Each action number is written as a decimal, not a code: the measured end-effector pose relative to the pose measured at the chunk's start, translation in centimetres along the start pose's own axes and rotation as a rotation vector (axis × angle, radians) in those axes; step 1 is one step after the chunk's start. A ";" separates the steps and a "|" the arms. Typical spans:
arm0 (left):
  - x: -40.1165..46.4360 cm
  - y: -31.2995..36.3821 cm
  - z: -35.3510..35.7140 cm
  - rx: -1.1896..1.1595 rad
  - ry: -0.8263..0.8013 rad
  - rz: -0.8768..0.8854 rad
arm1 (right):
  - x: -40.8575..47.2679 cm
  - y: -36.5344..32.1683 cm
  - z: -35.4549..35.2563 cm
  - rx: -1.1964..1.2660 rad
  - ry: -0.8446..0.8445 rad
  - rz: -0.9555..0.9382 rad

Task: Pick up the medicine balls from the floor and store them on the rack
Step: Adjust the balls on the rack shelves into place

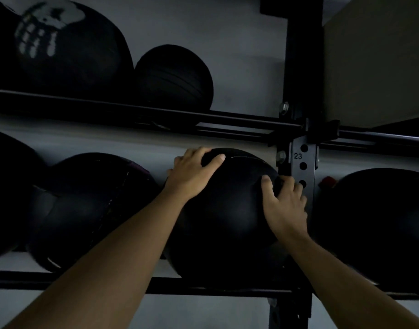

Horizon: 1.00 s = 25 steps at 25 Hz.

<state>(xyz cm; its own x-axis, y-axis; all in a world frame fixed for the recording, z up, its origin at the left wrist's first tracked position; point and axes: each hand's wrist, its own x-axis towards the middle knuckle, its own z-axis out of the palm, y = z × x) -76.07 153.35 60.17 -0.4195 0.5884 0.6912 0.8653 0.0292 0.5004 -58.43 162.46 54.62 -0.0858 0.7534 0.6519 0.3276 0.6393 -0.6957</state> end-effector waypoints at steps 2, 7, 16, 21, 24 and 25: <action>0.1 -0.6 0.2 0.001 0.027 0.016 | 0.7 -0.5 0.1 0.040 -0.031 -0.041; -2.5 -3.2 1.3 -0.282 0.156 0.104 | 1.1 -0.5 0.5 0.066 -0.017 -0.055; -6.8 -4.0 0.1 -0.080 0.070 -0.002 | 0.4 -0.4 0.3 0.011 -0.016 -0.070; -6.8 -6.3 -4.8 0.361 -0.019 0.032 | -1.5 -3.5 2.0 -0.087 0.074 -0.215; -6.7 -9.7 -8.7 0.454 0.094 -0.018 | -3.4 -7.4 4.8 -0.185 0.078 -0.407; -6.8 -11.2 -10.1 0.471 0.132 -0.049 | -4.3 -9.1 6.2 -0.204 0.055 -0.453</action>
<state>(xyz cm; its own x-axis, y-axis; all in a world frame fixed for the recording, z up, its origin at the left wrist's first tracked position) -85.67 140.85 55.11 -0.4676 0.4704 0.7483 0.8609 0.4343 0.2649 -66.83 154.33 56.24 -0.2142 0.3946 0.8935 0.4466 0.8531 -0.2697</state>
